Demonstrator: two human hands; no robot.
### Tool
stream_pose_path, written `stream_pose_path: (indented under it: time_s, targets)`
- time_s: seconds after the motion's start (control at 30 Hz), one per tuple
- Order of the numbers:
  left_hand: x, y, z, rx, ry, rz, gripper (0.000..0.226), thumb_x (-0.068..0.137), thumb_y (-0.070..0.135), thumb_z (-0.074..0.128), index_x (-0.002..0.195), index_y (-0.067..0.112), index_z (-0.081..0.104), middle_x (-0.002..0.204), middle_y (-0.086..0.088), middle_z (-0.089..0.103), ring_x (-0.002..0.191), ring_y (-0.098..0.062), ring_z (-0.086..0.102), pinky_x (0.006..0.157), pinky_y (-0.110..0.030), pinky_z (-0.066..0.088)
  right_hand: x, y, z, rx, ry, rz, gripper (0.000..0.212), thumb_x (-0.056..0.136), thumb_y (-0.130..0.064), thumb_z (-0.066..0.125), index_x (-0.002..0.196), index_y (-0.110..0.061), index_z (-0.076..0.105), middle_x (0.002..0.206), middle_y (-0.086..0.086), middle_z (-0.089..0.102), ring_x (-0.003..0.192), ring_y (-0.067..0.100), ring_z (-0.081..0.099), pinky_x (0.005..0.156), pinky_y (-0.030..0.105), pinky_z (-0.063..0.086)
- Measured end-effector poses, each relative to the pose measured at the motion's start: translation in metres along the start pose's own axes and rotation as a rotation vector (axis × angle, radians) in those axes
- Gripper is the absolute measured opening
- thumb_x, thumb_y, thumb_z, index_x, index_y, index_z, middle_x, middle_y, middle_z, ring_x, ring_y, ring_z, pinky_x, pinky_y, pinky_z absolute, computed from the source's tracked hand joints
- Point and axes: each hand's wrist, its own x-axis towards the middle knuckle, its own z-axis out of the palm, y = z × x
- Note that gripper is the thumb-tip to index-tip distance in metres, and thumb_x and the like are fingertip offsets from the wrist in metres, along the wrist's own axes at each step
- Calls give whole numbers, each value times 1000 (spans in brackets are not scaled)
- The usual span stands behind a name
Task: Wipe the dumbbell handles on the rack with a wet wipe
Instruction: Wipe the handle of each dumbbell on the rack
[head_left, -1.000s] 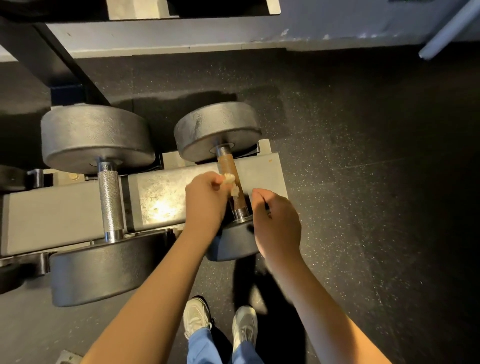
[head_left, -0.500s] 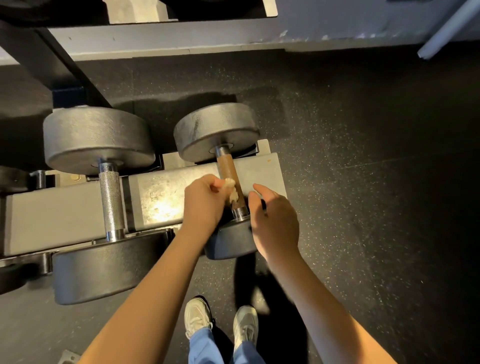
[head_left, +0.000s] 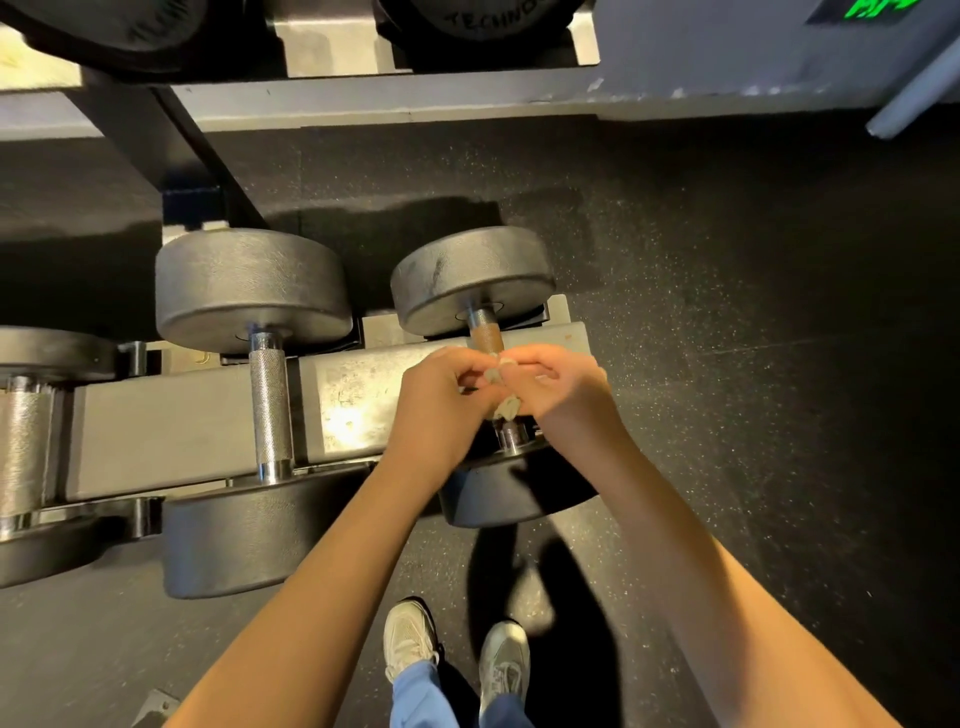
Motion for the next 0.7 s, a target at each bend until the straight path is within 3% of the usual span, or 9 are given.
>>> stream_pose_path:
  time_s: [0.07, 0.13, 0.23, 0.3, 0.37, 0.43, 0.5, 0.6, 0.7]
  targets:
    - [2, 4, -6, 67, 16, 77, 20, 82, 9, 71, 93, 25, 70, 90, 10, 60, 82, 0, 56, 74, -7, 44, 11, -5, 1, 44, 72, 1, 9, 88, -19, 63, 84, -23, 70, 81, -7, 69, 79, 9, 66, 74, 25, 55]
    - [3, 6, -15, 114, 87, 152, 26, 86, 7, 66, 109, 19, 68, 100, 11, 53, 88, 0, 52, 80, -4, 41, 24, -6, 5, -11, 179, 5, 9, 89, -17, 61, 90, -16, 70, 81, -6, 66, 78, 10, 62, 68, 16, 47]
    - [12, 2, -29, 237, 233, 262, 41, 92, 9, 57, 133, 10, 53, 123, 3, 45, 114, -5, 44, 98, -4, 30, 44, 5, 19, -131, 200, 6, 12, 87, -18, 61, 92, -13, 72, 86, -3, 68, 81, 13, 60, 73, 24, 47]
    - [22, -4, -35, 327, 220, 256, 46, 95, 11, 53, 140, 9, 44, 138, -3, 42, 130, -14, 38, 106, -13, 25, 45, 15, 27, -170, 113, -51, 12, 85, -15, 62, 87, -10, 73, 85, 4, 69, 81, 21, 61, 74, 36, 49]
    - [27, -10, -37, 358, 149, 212, 49, 96, 14, 50, 144, 11, 39, 146, -3, 37, 135, -16, 33, 109, -21, 23, 38, 27, 31, -219, 90, -174, 14, 84, -11, 60, 77, -5, 70, 74, 8, 64, 71, 26, 57, 64, 38, 44]
    - [28, -14, -38, 378, 124, 216, 50, 97, 13, 49, 145, 13, 36, 148, 0, 35, 136, -16, 32, 108, -21, 23, 34, 31, 30, -228, 103, -218, 15, 83, -5, 59, 73, -1, 68, 68, 12, 61, 67, 29, 54, 61, 42, 44]
    - [27, -15, -38, 373, 120, 217, 50, 97, 14, 48, 146, 14, 35, 149, 1, 35, 137, -13, 31, 108, -19, 22, 42, 26, 32, -237, 107, -182, 13, 86, -6, 57, 79, -4, 68, 75, 12, 63, 72, 29, 57, 67, 47, 47]
    - [28, -15, -40, 375, 122, 226, 50, 98, 13, 48, 146, 14, 35, 149, 1, 36, 137, -13, 32, 108, -20, 25, 63, 7, 38, -291, 207, -78, 18, 90, -13, 57, 104, -10, 67, 97, 8, 67, 90, 23, 61, 81, 35, 50]
    - [30, -17, -42, 368, 113, 243, 49, 97, 11, 49, 145, 13, 38, 148, 0, 37, 136, -14, 33, 109, -21, 25, 65, 0, 37, -166, 270, 3, 13, 88, -20, 63, 97, -11, 68, 94, 6, 68, 87, 20, 62, 75, 28, 47]
